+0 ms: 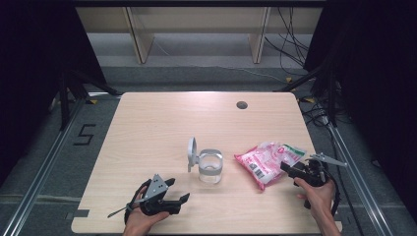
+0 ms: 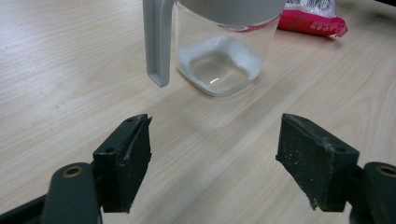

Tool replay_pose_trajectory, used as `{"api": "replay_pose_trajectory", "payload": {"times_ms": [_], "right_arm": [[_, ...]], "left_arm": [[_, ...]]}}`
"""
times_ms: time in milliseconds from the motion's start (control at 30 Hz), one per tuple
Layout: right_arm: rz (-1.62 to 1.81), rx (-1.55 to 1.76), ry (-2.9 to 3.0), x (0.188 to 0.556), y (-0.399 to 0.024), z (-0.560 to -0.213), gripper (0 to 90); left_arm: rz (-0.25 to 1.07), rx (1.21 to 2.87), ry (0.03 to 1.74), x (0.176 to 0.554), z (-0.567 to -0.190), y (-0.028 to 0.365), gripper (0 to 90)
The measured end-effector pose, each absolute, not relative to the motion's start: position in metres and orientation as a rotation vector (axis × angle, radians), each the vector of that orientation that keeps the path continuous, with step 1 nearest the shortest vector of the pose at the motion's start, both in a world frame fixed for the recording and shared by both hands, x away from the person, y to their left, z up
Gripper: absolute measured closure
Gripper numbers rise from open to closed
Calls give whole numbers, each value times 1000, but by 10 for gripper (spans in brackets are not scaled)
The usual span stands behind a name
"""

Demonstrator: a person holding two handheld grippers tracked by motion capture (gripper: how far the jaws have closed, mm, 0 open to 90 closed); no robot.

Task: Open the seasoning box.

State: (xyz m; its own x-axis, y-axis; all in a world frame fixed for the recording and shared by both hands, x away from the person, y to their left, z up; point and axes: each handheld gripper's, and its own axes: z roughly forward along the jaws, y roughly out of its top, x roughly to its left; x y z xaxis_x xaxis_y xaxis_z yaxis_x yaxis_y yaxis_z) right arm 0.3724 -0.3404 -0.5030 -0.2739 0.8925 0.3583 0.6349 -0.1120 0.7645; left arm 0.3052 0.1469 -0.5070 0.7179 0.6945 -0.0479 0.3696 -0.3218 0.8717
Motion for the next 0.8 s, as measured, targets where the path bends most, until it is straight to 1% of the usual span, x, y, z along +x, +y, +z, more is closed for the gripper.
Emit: {"api": "replay_pose_trajectory", "payload": {"times_ms": [33,133,167,200,233,267,300,367,400,467,500,533,567,600,667,700,800], "right_arm": [[1316,1653,1903,376,-342,-504,364],[1300,1740,1887,379,-335,-505,391],[1349,1749,1882,381,-333,-507,399],[1310,1767,1888,382,-332,-507,406],[1313,1714,1902,386,-333,-509,412],[1297,1678,1919,389,-334,-510,417],[1269,1676,1924,390,-333,-509,440],[1271,1733,1919,390,-328,-508,474],[1274,1664,1928,394,-330,-511,493],[1259,1683,1931,397,-328,-511,528],[1256,1746,1908,396,-324,-510,548],[1269,1681,1925,400,-326,-513,575],[1242,1751,1916,398,-323,-510,593],[1234,1675,1938,402,-326,-512,626],[1231,1723,1926,401,-322,-511,675],[1248,1648,1934,405,-324,-514,705],[1270,1634,1945,406,-325,-514,789]], "left_arm": [[412,1939,823,305,-507,147,253],[401,1925,856,303,-507,146,252],[415,1941,854,304,-507,147,253],[413,1940,856,303,-507,147,253],[394,1914,869,302,-508,146,253],[398,1929,844,303,-507,147,253],[389,1897,861,303,-508,145,253],[395,1909,857,303,-507,146,253],[396,1913,858,302,-506,147,253],[399,1915,857,302,-506,147,252],[397,1910,859,303,-506,147,253],[396,1908,860,303,-506,147,253],[397,1910,857,303,-506,147,253],[397,1912,857,303,-506,147,253],[402,1916,858,302,-506,148,253],[398,1904,864,303,-506,147,253],[393,1897,870,302,-506,147,253]]}}
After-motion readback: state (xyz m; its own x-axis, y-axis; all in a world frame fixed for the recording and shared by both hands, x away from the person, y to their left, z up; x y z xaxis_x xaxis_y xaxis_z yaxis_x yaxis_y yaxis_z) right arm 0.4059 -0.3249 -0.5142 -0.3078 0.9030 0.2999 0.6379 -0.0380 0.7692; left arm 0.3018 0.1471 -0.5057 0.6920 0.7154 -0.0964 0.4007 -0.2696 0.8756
